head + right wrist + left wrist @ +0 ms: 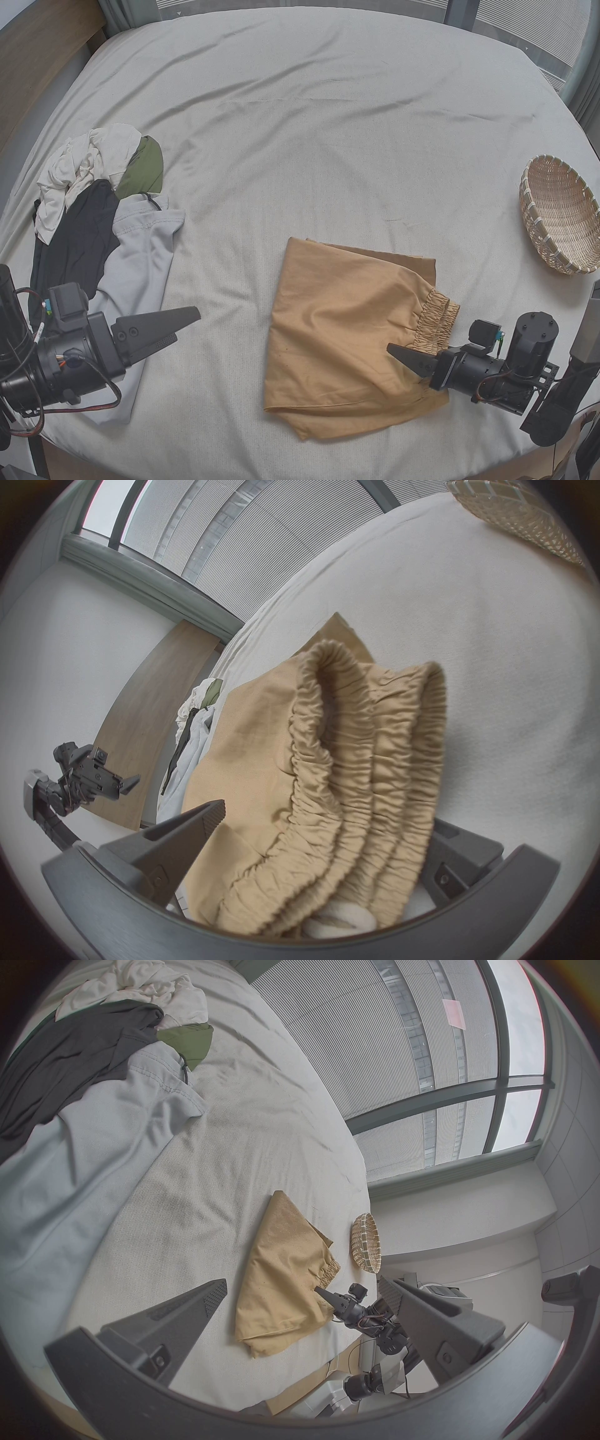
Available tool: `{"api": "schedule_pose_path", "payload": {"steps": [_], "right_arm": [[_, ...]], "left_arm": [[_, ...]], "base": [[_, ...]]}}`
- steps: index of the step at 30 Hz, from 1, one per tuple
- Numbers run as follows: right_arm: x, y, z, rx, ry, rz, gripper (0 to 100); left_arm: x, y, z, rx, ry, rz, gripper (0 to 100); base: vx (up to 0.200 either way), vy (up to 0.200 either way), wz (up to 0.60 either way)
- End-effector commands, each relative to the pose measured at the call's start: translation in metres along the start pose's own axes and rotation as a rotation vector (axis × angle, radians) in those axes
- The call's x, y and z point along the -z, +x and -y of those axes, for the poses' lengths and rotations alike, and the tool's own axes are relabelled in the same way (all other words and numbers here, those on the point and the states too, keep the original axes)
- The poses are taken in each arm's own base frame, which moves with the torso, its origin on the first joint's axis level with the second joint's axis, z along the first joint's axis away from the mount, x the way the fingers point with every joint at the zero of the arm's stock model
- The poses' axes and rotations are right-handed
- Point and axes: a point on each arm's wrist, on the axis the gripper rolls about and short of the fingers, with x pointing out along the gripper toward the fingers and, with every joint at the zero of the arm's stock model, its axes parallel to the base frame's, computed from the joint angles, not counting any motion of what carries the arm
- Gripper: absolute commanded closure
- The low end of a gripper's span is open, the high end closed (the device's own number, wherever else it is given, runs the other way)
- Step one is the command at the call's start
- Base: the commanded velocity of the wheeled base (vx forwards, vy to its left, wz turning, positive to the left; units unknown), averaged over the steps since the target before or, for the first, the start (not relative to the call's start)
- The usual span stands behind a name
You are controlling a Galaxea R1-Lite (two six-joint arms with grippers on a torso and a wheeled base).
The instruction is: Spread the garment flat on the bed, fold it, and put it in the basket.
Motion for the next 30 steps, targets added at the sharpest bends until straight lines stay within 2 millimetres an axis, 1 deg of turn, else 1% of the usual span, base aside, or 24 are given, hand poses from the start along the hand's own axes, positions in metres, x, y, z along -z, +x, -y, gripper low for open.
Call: {"api": "schedule_pose_path", "payload": {"steps": [1, 6, 12, 15, 19, 21, 23, 24, 25, 30], "right_arm": [[-0.003, 0.007, -0.004, 0.001, 0.024, 0.031, 100], [-0.018, -0.006, -0.017, -0.054, 0.051, 0.1, 100], [-0.034, -0.041, -0.043, -0.179, 0.072, 0.19, 100], [-0.042, -0.06, -0.051, -0.241, 0.081, 0.229, 100], [-0.055, -0.076, -0.057, -0.315, 0.063, 0.287, 100], [-0.062, -0.079, -0.058, -0.317, 0.056, 0.318, 100], [-0.07, -0.079, -0.051, -0.268, 0.03, 0.351, 100], [-0.071, -0.079, -0.051, -0.266, 0.027, 0.354, 100], [-0.079, -0.079, -0.051, -0.253, -0.002, 0.385, 100], [-0.109, -0.087, -0.064, -0.261, -0.032, 0.465, 100]], "left_arm": [[0.001, -0.006, 0.001, 0.012, 0.002, 0.015, 0], [0.001, -0.007, 0.002, 0.014, -0.012, 0.015, 0], [0.003, -0.007, 0.0, 0.008, -0.022, 0.009, 0], [0.005, -0.007, -0.001, 0.004, -0.022, 0.004, 0], [0.005, -0.01, -0.001, 0.014, -0.017, 0.015, 0], [0.006, -0.011, -0.001, 0.016, -0.017, 0.017, 0], [0.009, -0.011, -0.003, 0.016, -0.018, 0.015, 0], [0.009, -0.011, -0.003, 0.016, -0.018, 0.015, 0], [0.01, -0.011, -0.005, 0.015, -0.018, 0.014, 0], [0.013, -0.011, -0.007, 0.009, -0.021, 0.008, 0]], "base": [[0.0, 0.0, 0.0], [0.0, 0.0, 0.0], [0.0, 0.0, 0.0], [0.0, 0.0, 0.0], [0.0, 0.0, 0.0], [0.0, 0.0, 0.0], [0.0, 0.0, 0.0], [0.0, 0.0, 0.0], [0.0, 0.0, 0.0], [0.0, 0.0, 0.0]]}}
